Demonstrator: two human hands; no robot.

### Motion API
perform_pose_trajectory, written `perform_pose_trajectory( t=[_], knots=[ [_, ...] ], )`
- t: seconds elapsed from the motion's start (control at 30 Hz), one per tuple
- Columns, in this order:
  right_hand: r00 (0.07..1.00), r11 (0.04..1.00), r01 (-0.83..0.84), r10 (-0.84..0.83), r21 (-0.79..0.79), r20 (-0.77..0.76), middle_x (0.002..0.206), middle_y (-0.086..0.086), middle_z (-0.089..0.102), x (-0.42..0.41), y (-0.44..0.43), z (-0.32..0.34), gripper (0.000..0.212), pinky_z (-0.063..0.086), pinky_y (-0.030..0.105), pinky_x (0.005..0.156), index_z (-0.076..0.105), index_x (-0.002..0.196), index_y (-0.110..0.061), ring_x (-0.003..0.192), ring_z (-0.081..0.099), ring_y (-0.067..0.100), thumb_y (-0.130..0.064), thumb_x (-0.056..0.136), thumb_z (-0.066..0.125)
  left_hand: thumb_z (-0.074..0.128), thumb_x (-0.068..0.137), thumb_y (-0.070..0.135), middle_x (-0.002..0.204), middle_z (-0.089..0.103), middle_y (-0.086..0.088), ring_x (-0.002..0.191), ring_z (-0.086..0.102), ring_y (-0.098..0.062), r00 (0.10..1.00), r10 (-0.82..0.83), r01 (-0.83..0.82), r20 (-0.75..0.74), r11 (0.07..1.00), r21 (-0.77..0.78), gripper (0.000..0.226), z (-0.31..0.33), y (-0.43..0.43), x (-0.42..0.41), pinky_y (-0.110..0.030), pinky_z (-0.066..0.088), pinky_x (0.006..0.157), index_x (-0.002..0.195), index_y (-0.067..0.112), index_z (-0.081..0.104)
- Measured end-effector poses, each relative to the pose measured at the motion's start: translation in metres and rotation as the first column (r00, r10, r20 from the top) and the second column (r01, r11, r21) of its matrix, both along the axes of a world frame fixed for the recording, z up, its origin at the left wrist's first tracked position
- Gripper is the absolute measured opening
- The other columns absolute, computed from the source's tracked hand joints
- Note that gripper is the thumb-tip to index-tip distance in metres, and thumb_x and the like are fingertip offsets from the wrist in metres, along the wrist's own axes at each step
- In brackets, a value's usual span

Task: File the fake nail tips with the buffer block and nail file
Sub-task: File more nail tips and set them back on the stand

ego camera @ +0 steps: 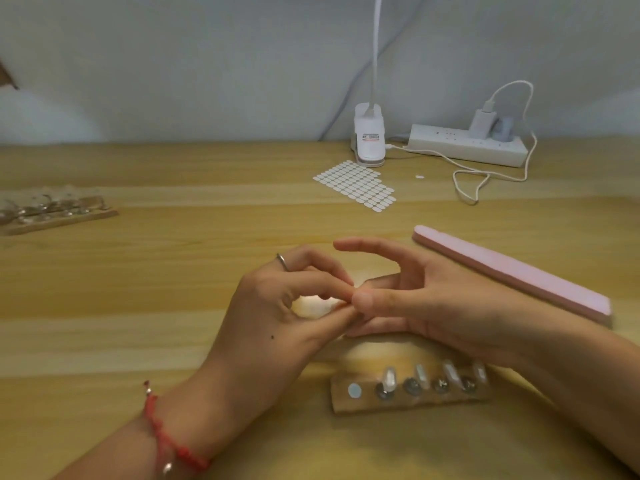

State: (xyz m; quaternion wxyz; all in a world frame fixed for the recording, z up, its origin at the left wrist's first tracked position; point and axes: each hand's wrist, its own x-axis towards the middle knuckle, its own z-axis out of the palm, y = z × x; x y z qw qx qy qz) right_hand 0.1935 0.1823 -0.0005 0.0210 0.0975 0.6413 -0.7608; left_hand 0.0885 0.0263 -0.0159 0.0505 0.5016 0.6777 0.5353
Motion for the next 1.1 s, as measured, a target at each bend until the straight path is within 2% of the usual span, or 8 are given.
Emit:
perform_pose_trajectory(
  t=[0.2,0.3,0.63,0.77,0.83,0.93,1.0,1.1],
  knots=[
    [1.0,1.0,0.003,-0.004,0.027,0.016,0.098,0.024,0.073,0.0,-0.002,0.004,0.073,0.059,0.036,0.084,0.051,0.133,-0.025,0.092,0.072,0.034,-0.017,0.067,0.08,0.076,0.072,0.038,0.081,0.065,0.011,0.079,0.064,-0.013,0.999,0.007,-0.008,-0.045,1.0,-0.011,0.013,0.002,0.0,0.001,-0.013,0.044,0.063,0.072,0.025,0.075],
    [1.0,1.0,0.014,-0.014,0.013,0.011,0.101,0.028,0.071,0.0,-0.003,0.003,0.07,0.059,0.037,0.085,0.05,0.135,-0.024,0.094,0.071,0.035,-0.01,0.072,0.076,0.075,0.072,0.029,0.079,0.065,0.01,0.077,0.063,-0.015,0.999,0.004,-0.004,-0.031,1.0,-0.006,0.006,0.002,0.001,0.001,-0.011,0.043,0.062,0.071,0.023,0.075],
    [1.0,0.996,0.01,-0.009,0.083,-0.013,0.093,0.02,0.073,0.002,-0.003,0.004,0.067,0.059,0.032,0.082,0.05,0.135,-0.024,0.087,0.072,0.028,-0.013,0.076,0.077,0.074,0.074,0.025,0.079,0.066,0.008,0.079,0.065,-0.014,0.999,-0.019,0.019,-0.05,1.0,0.006,0.006,0.0,0.001,0.0,-0.014,0.045,0.068,0.072,0.019,0.076],
    [1.0,0.98,0.014,-0.013,0.2,-0.005,0.097,0.019,0.074,0.005,-0.006,0.007,0.07,0.058,0.023,0.076,0.043,0.141,-0.027,0.089,0.074,0.026,-0.012,0.078,0.069,0.075,0.074,0.022,0.08,0.067,0.009,0.08,0.065,-0.009,0.998,-0.021,0.022,-0.053,1.0,0.012,0.004,-0.001,0.001,0.0,-0.011,0.043,0.071,0.072,0.019,0.076],
    [0.999,0.951,-0.044,0.046,0.305,-0.002,0.103,0.014,0.075,0.008,-0.002,0.019,0.073,0.057,0.023,0.081,0.036,0.145,-0.034,0.096,0.073,0.024,-0.017,0.082,0.069,0.078,0.074,0.026,0.082,0.069,0.01,0.082,0.066,-0.007,0.999,-0.012,0.013,-0.029,1.0,0.019,0.006,0.0,0.001,0.001,-0.011,0.044,0.074,0.073,0.02,0.077],
    [0.991,0.802,0.129,-0.079,0.583,-0.11,0.108,-0.004,0.075,0.016,0.03,0.049,0.072,0.057,0.023,0.085,0.043,0.137,-0.052,0.1,0.071,0.014,-0.045,0.073,0.075,0.078,0.073,0.036,0.084,0.073,0.015,0.086,0.066,-0.002,0.997,0.026,-0.028,0.079,0.999,0.034,0.011,0.004,0.0,0.001,-0.013,0.044,0.074,0.076,0.026,0.078],
    [0.955,0.555,0.281,-0.245,0.783,-0.169,0.106,-0.012,0.073,0.024,0.057,0.06,0.064,0.056,0.024,0.085,0.047,0.122,-0.064,0.097,0.068,0.003,-0.061,0.063,0.071,0.074,0.069,0.042,0.079,0.073,0.016,0.078,0.065,0.002,0.979,0.04,-0.05,0.202,0.998,0.044,0.016,0.006,-0.001,0.001,-0.014,0.046,0.07,0.076,0.028,0.078],
    [0.94,0.205,-0.002,-0.333,0.979,0.071,0.117,-0.013,0.063,0.04,0.081,0.041,0.049,0.049,0.03,0.09,0.04,0.113,-0.068,0.097,0.057,0.0,-0.054,0.077,0.071,0.074,0.066,0.043,0.076,0.073,0.011,0.07,0.061,-0.003,0.953,0.032,-0.051,0.3,0.997,0.056,0.02,0.008,-0.002,0.002,-0.016,0.049,0.067,0.078,0.028,0.079]
  ],
)
